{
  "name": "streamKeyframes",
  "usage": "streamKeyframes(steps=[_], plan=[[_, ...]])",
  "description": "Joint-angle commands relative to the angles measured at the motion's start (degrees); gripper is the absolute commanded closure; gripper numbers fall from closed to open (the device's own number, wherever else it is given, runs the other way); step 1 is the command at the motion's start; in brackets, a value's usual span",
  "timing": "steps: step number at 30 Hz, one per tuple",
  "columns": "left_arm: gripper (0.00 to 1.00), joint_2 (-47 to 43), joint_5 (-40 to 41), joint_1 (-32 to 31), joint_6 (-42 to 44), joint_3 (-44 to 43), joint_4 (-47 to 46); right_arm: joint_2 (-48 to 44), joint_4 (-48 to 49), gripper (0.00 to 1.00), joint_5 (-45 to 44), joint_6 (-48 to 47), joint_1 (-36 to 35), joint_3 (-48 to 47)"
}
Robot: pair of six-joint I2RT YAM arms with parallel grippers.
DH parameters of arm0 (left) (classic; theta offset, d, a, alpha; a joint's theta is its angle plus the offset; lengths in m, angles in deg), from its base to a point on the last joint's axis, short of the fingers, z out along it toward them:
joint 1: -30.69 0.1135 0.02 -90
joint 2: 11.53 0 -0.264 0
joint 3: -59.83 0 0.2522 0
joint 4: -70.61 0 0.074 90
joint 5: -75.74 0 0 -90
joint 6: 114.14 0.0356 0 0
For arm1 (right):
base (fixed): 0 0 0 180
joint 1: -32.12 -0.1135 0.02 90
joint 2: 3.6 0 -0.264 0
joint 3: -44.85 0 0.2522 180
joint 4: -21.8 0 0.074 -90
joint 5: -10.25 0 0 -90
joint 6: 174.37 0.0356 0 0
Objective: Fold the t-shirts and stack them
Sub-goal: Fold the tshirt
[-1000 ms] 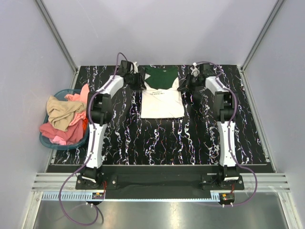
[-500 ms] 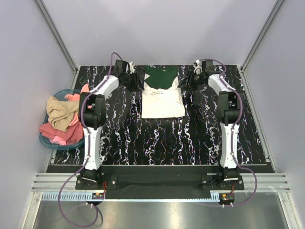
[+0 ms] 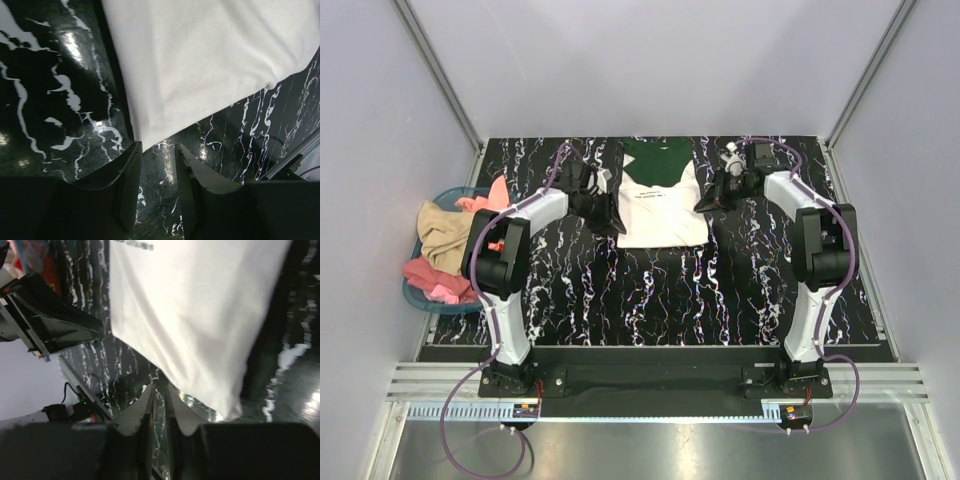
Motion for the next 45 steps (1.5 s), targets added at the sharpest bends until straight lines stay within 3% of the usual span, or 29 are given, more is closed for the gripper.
streamKeyframes(steps=[1,7,13,17,22,30,38,45], plan=[[0.62,-3.07,-4.07,-2.57,0.42,-3.23,-5.69,0.58,1.01,0.82,5.41,0.23,-4.47,-3.47],[0.63,2.46,-1.8,-4.6,-1.25,-5.87,-6.84,9.28,1.35,0.92,6.57,-1.25,-6.42,-6.64],[0.66,11.07,5.58,-4.34,-1.16,-5.61,-2.45,19.92,1.53,0.92,7.1,-3.19,-4.75,-8.83],[0.67,12.14,10.85,-4.07,-0.37,-4.65,-0.34,20.82,1.44,0.92,6.92,-3.63,-4.4,-9.37],[0.67,8.99,12.88,-3.55,0.33,-4.55,0.89,14.32,1.44,0.88,8.59,-2.67,-4.22,-9.89],[0.64,6.25,7.26,-2.14,2.27,-19.91,3.62,17.02,1.0,0.86,11.49,1.2,-2.29,-20.25],[0.64,19.51,2.51,-0.91,3.5,-37.84,3.53,28.19,0.74,0.84,12.72,3.22,-2.11,-33.53],[0.65,30.24,3.56,1.73,2.53,-43.31,2.83,35.4,0.65,0.85,7.72,2.88,0.0,-36.09]])
